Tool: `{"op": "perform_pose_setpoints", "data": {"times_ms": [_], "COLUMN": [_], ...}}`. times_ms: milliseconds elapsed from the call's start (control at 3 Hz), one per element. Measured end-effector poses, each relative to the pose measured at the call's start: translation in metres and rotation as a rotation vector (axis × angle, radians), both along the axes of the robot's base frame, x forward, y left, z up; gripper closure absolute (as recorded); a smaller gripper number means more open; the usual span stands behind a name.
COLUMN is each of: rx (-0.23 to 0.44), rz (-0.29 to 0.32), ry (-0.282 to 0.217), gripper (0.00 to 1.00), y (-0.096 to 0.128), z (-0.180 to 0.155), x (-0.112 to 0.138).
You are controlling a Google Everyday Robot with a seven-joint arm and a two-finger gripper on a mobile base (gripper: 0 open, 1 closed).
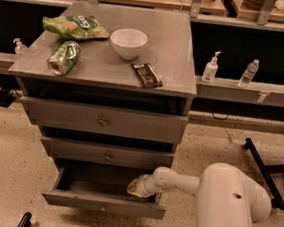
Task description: Open bottom drawer
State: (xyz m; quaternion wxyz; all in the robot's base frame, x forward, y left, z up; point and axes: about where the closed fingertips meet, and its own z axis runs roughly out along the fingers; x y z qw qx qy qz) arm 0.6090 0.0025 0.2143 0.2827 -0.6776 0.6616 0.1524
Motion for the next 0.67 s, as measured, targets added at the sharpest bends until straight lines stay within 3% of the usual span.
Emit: {"op": "perform_pose_setpoints", "data": {"times_ms": [333, 667], "rx": [0.033, 0.055], "rz": [0.023, 0.056], "ry": [0.029, 0.081], "gripper": [1.00, 1.00], "y": [0.021, 0.034], "z": [-0.016, -0.029], "x": [0.017, 0.016]}}
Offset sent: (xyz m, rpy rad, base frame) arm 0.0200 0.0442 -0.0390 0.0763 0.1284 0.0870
